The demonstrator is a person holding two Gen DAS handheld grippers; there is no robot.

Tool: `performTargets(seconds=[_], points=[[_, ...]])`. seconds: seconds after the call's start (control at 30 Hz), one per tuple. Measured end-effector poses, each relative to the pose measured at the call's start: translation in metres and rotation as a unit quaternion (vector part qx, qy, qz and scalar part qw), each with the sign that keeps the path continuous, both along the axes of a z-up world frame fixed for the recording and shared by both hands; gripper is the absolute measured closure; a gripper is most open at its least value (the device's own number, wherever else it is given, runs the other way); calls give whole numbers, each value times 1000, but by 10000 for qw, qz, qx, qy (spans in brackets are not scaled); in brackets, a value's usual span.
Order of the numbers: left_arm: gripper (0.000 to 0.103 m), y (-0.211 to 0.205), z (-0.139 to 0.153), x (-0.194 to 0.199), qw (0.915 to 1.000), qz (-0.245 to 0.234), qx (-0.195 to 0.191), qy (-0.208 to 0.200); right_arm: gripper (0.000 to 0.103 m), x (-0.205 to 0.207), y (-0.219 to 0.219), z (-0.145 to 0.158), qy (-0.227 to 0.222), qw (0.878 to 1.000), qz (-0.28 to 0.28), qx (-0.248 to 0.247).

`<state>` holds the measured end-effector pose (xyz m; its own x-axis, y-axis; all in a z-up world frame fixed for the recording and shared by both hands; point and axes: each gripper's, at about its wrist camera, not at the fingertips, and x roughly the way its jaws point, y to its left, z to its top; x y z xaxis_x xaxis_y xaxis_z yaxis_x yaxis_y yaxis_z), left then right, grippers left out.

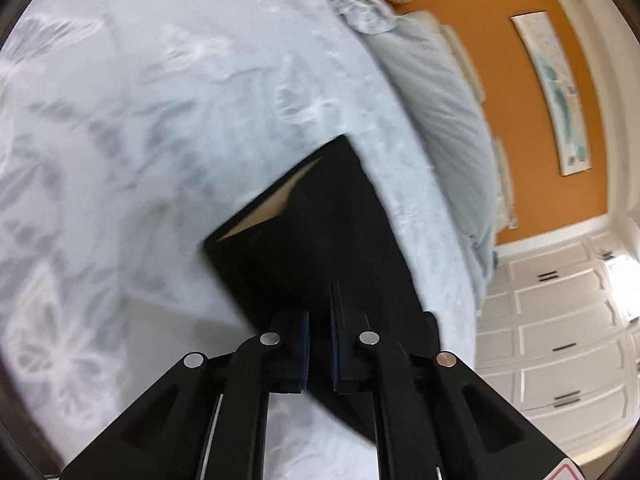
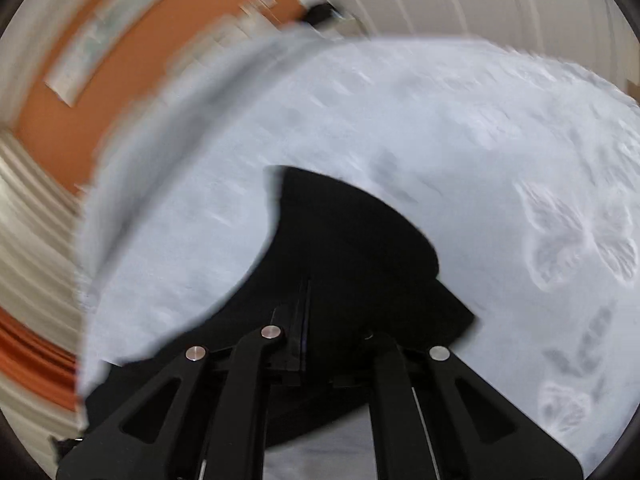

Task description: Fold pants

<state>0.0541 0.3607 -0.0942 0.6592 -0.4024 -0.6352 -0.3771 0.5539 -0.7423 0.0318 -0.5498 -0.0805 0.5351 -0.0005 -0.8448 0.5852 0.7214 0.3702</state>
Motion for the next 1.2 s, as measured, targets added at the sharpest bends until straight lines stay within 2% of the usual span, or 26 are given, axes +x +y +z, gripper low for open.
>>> performTargets(seconds=[0.03, 0.07, 0.1, 0.13, 0.17, 0.2, 0.23, 0.27, 0.3, 0.33, 0.4, 0.5, 0.57, 0.63, 0.73, 0.77, 0.8, 0.83, 0.87, 0.93, 0.97, 1.03, 1.07, 1.1, 1.13, 1.2], points=[[97, 0, -12, 2, 9989, -2, 192, 426, 96, 0, -3, -11, 150, 9998, -7, 126], [94, 0, -20, 1, 9978, -5, 256, 603, 94, -4, -3, -8, 12, 9998, -40, 192], [93, -1, -19, 1, 9978, -14, 299, 586, 83, -7, -5, 5, 77, 9997, -176, 139], [93, -2, -9, -1, 9973, 5, 479, 557, 65, -11, -5, 16, 117, 9994, -322, -11], [90, -5, 6, -3, 9968, 20, 699, 395, 54, -20, -4, 28, 55, 9984, -502, -245], [83, -10, 21, -8, 9952, 68, 952, 198, 36, -30, -1, 39, -114, 9967, -655, -476], [73, -14, 33, -12, 9921, 136, 1244, 111, 27, -36, 7, 52, -356, 9954, -633, -630], [44, -17, 44, -15, 9873, 250, 1567, 68, 26, -38, 14, 56, -425, 9955, -557, -642], [20, -19, 52, -15, 9824, 416, 1822, 54, 24, -38, 21, 58, -464, 9959, -478, -614], [15, -20, 56, -17, 9792, 604, 1936, 58, 24, -38, 22, 58, -471, 9962, -457, -571], [15, -16, 48, -17, 9816, 717, 1752, 233, 23, -40, 25, 51, -389, 9977, -362, -416], [15, -5, 12, -18, 9911, 734, 932, 605, 23, -42, 14, 36, -237, 9983, -415, -331], [15, -2, -7, -12, 9931, 792, 366, 779, 23, -47, 4, 19, -223, 9984, -513, 103], [13, -4, -10, -12, 9922, 1005, 356, 646, 23, -47, -3, 1, -182, 9965, -685, 443], [14, -22, -6, 3, 9920, 898, 691, 554, 19, -42, -8, -10, -306, 9952, -815, 446], [23, -29, -4, 7, 9926, 795, 783, 483, 19, -39, -9, -10, -394, 9951, -815, 405], [74, -36, -4, 15, 9955, 555, 706, 319, 29, -30, -9, -11, -502, 9953, -721, 408], [81, -42, -9, 23, 9974, 220, 550, 420, 70, -22, -10, -11, -523, 9956, -635, 446], [92, -45, -9, 27, 9965, 276, 639, 472, 94, -16, -12, -12, -558, 9949, -569, 610], [94, -49, 7, 36, 9947, 175, 918, 419, 93, -13, -10, 14, -1046, 9901, -582, 739], [94, -45, 17, 35, 9960, 201, 832, 275, 93, -15, -6, 38, -1380, 9871, -433, 688], [94, -33, 50, 31, 9989, 241, 387, -93, 93, -26, 6, 89, -1961, 9789, -149, 552], [95, -29, 65, 27, 9993, 202, 253, -175, 93, -31, 11, 103, -2035, 9783, -52, 375], [94, -26, 79, 24, 9994, 123, 224, -218, 93, -35, 14, 111, -1906, 9817, 5, 22], [94, -27, 95, 19, 9990, -8, 402, -195, 93, -38, 11, 105, -1694, 9855, -59, -105], [94, -31, 103, 16, 9966, -107, 816, 44, 92, -43, -4, 69, -1074, 9937, -304, 80]])
